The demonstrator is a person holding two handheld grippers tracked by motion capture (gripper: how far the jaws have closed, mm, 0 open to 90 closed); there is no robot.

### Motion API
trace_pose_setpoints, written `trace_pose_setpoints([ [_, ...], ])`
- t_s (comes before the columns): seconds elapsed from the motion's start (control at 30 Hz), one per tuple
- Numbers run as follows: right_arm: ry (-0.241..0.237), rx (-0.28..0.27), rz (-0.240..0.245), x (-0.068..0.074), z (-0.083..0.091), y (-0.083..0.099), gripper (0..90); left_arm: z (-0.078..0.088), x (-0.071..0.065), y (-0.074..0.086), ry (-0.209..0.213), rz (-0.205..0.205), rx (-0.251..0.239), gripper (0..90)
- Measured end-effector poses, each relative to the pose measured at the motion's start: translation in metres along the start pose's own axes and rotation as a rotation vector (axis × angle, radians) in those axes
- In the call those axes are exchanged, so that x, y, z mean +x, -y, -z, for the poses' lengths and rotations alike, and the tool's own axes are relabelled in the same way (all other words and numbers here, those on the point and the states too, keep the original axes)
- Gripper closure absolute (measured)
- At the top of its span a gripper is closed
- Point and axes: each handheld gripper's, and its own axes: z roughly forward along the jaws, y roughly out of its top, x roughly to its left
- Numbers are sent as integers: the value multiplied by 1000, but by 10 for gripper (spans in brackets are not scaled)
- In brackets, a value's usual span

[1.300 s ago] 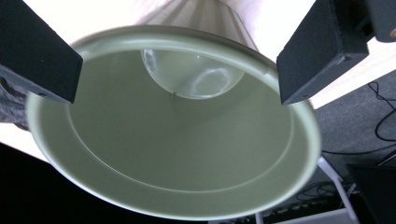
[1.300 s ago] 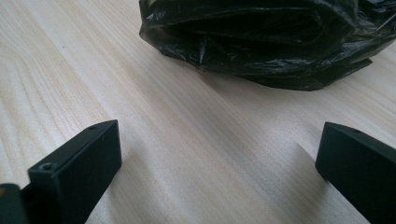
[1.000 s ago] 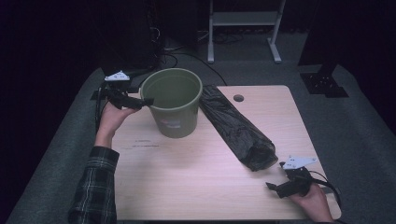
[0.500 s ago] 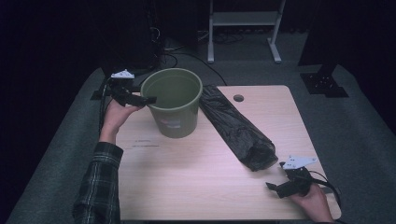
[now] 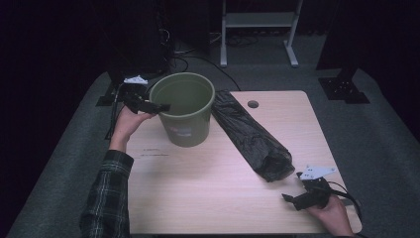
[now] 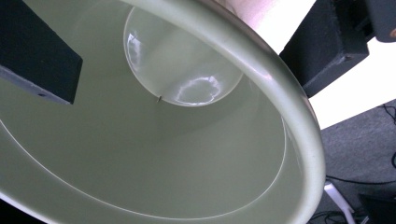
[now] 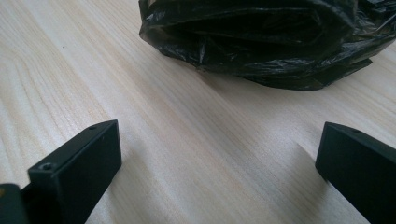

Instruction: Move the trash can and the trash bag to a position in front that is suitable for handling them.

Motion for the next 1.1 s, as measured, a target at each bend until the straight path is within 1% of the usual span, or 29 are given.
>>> trace_pose_setpoints([
  [0.1,0,0,0,0,0,0,0,0,-2,0,4,-11,4,0],
  [0.2,0,0,0,0,0,0,0,1,-4,-1,-3,-20,13,0],
  [0.27,0,0,0,0,0,0,0,2,-5,-1,-4,-18,15,0],
  [0.4,0,0,0,0,0,0,0,2,-10,-1,-1,-30,29,0],
  [0.5,0,0,0,0,0,0,0,3,-15,1,3,-34,25,0],
  [0.63,0,0,0,0,0,0,0,6,-21,6,8,-19,7,0],
  [0.73,0,0,0,0,0,0,0,8,-27,10,10,-18,2,0],
  [0.9,0,0,0,0,0,0,0,14,-38,15,6,-29,-3,0],
  [1.1,0,0,-1,0,0,0,0,18,-52,19,20,-44,4,0],
])
